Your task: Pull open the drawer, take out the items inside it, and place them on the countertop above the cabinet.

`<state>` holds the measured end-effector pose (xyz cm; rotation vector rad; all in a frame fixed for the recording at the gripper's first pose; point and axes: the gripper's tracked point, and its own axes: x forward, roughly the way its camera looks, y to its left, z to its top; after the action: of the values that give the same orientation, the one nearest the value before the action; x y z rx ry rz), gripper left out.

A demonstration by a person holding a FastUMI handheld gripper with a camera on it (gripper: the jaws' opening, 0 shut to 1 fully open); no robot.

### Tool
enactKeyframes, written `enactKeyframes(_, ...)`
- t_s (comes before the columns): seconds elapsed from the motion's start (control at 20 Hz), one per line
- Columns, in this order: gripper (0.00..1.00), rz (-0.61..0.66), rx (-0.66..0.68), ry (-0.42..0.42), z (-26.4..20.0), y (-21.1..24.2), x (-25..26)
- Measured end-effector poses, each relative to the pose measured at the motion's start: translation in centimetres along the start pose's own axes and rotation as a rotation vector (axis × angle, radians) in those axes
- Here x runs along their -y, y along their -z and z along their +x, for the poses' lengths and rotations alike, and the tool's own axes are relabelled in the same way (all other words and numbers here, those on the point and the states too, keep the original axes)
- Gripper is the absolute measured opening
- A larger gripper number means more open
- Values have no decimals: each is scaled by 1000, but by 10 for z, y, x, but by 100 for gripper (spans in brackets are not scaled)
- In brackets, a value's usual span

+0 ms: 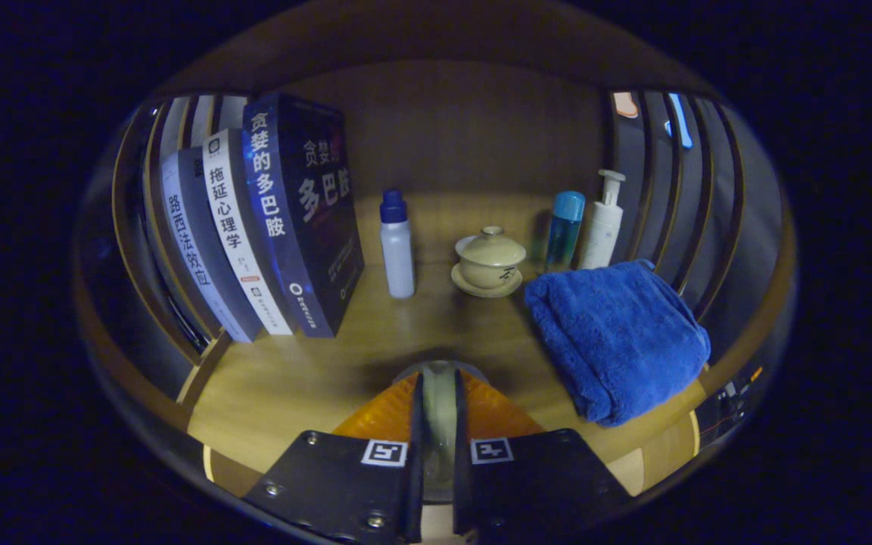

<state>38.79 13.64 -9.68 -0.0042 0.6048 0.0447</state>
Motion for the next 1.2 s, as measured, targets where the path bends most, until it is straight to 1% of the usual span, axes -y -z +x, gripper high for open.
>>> enactKeyframes(0.05, 22, -10, -7, 26, 6, 3, 4)
enactKeyframes(0.1, 27, -24, -23, 26, 1, 7, 5)
enactKeyframes(0.2, 46, -47, 2, 22, 0, 6, 3)
enactKeyframes(0.3, 54, -58, 6, 26, -5, 6, 5)
enactKeyframes(0.45, 73, -56, 42, 13, -20, -4, 4)
enactKeyframes(0.55, 85, -51, 117, -8, -39, -18, 0)
enactKeyframes(0.65, 86, -59, 199, -19, -67, -26, -1)
enactKeyframes(0.7, 88, -65, 239, -27, -83, -26, -1)
enactKeyframes(0.85, 99, -64, 372, -39, -133, -24, 0)
enactKeyframes(1.1, 99, -53, 504, -63, -210, 16, 5)
enactKeyframes(1.2, 99, -59, 520, -69, -237, 42, 6)
